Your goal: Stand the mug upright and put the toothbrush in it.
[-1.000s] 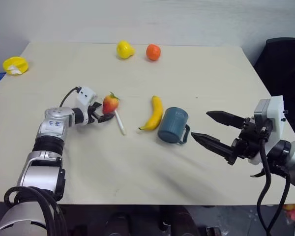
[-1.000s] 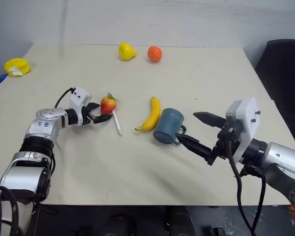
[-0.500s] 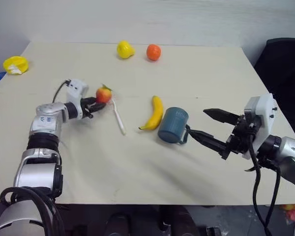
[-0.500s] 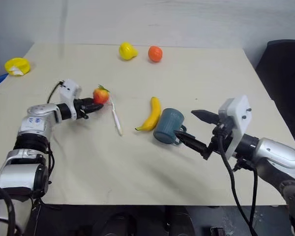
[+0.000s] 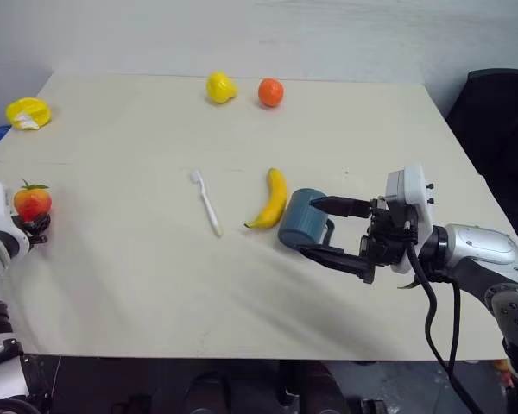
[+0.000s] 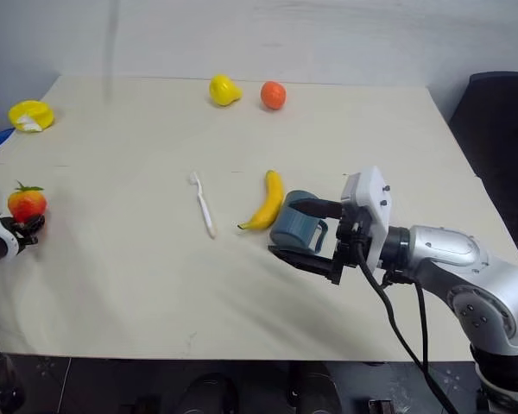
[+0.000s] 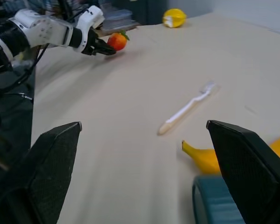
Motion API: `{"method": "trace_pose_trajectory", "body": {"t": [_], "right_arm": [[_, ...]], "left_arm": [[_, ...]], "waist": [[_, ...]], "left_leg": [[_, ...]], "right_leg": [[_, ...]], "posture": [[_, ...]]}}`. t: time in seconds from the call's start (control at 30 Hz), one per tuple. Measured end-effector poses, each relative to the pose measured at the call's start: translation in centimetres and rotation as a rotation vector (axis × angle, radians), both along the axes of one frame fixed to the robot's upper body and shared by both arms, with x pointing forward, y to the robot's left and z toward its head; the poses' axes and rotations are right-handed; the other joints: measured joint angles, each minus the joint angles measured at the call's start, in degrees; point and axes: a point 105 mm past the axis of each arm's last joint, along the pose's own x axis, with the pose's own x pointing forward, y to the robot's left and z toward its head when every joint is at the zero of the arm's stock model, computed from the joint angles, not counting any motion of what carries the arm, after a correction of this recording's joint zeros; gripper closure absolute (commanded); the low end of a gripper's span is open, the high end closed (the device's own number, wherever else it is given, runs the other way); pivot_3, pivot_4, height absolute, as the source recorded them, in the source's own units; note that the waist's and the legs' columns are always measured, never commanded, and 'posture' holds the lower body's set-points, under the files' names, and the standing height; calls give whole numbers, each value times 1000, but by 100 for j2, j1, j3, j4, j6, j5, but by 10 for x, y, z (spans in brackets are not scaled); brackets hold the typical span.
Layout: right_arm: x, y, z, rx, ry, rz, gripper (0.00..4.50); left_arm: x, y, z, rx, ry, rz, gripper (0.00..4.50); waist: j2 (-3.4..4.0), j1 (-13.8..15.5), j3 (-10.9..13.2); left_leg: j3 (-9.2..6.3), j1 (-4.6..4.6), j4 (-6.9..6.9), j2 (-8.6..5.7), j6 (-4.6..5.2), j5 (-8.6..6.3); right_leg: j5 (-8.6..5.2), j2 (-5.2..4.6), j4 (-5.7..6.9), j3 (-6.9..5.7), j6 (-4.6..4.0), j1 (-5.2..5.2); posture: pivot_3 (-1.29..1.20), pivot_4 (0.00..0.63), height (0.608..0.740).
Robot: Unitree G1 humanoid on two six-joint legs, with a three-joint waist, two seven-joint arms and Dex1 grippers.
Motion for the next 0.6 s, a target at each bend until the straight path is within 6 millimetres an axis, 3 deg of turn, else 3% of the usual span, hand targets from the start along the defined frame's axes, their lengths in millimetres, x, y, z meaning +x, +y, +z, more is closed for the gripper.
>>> {"method": "trace_pose_trajectory", "body": {"t": [0.17,0.33,0.43,0.5,0.6], "right_arm": [[4,1,-2,-21,5,18,0],[8,-2,-2,-46,-15,-7,0],[15,-7,-5,-61,-15,-61,0],[27,-13,-7,-66,-2,-141,0],[52,-7,1,-8,18,-248,0]], "left_arm": [[-8,4,4,-15,-12,51,26],[-18,11,12,-63,-27,50,26],[-25,14,51,-141,-168,-32,26],[-25,-5,90,-208,-310,-215,26],[-29,-77,142,-174,-406,-658,26]], "waist": [[-9,-28,-6],[-13,-70,-6],[-19,-67,-7],[-20,-57,-7],[-12,-34,-5]], "left_leg": [[3,1,-2,0,-2,-1],[6,1,-2,4,-6,-2],[6,2,-3,8,-10,-4],[11,2,-1,7,-11,-5],[10,2,8,1,-11,-5]], "right_leg": [[0,0,0,-1,-2,-2],[-2,3,3,-2,-6,-5],[-5,5,5,-4,-11,-7],[-5,-1,6,-9,-11,-8],[-6,-11,19,-8,-12,-7]], "posture": [[0,150,740],[0,150,740],[0,150,740],[0,150,740],[0,150,740]]}}
